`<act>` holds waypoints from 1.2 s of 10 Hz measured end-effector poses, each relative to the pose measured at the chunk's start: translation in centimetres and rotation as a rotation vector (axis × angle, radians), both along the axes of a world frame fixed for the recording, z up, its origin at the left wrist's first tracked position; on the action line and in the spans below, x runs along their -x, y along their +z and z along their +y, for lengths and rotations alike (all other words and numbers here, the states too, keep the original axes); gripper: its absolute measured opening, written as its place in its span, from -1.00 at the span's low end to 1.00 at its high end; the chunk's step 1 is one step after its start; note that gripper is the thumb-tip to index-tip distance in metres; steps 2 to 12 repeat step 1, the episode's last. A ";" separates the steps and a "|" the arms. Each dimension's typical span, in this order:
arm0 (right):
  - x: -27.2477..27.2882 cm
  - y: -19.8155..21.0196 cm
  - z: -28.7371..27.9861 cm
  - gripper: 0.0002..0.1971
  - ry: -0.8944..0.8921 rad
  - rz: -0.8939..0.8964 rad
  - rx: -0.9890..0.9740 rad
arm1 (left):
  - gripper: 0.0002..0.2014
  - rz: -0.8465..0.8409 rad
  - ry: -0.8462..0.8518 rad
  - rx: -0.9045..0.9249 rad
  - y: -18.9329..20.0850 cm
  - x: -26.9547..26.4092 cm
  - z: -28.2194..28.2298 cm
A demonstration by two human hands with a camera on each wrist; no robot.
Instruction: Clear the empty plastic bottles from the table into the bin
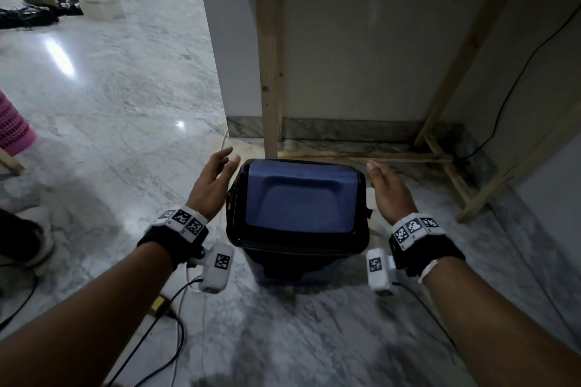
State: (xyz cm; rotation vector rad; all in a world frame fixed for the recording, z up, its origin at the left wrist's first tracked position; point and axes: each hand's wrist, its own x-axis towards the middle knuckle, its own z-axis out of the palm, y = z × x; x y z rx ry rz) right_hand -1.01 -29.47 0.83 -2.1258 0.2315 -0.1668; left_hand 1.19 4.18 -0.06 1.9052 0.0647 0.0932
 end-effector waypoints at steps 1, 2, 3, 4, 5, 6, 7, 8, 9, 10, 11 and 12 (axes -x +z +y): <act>-0.1 3.8 -3.9 -0.64 0.066 0.089 0.138 | -0.49 0.054 0.064 -0.046 3.1 1.1 2.7; -0.1 3.8 -3.9 -0.64 0.066 0.089 0.138 | -0.49 0.054 0.064 -0.046 3.1 1.1 2.7; -0.1 3.8 -3.9 -0.64 0.066 0.089 0.138 | -0.49 0.054 0.064 -0.046 3.1 1.1 2.7; -0.1 3.8 -3.9 -0.64 0.066 0.089 0.138 | -0.49 0.054 0.064 -0.046 3.1 1.1 2.7; -0.1 3.8 -3.9 -0.64 0.066 0.089 0.138 | -0.49 0.054 0.064 -0.046 3.1 1.1 2.7; -0.1 3.8 -3.9 -0.64 0.066 0.089 0.138 | -0.49 0.054 0.064 -0.046 3.1 1.1 2.7; -0.1 3.8 -3.9 -0.64 0.066 0.089 0.138 | -0.49 0.054 0.064 -0.046 3.1 1.1 2.7; -0.1 3.8 -3.9 -0.64 0.066 0.089 0.138 | -0.49 0.054 0.064 -0.046 3.1 1.1 2.7; -0.1 3.8 -3.9 -0.64 0.066 0.089 0.138 | -0.49 0.054 0.064 -0.046 3.1 1.1 2.7; -0.1 3.8 -3.9 -0.64 0.066 0.089 0.138 | -0.49 0.054 0.064 -0.046 3.1 1.1 2.7; -0.1 3.8 -3.9 -0.64 0.066 0.089 0.138 | -0.49 0.054 0.064 -0.046 3.1 1.1 2.7; -0.1 3.8 -3.9 -0.64 0.066 0.089 0.138 | -0.49 0.054 0.064 -0.046 3.1 1.1 2.7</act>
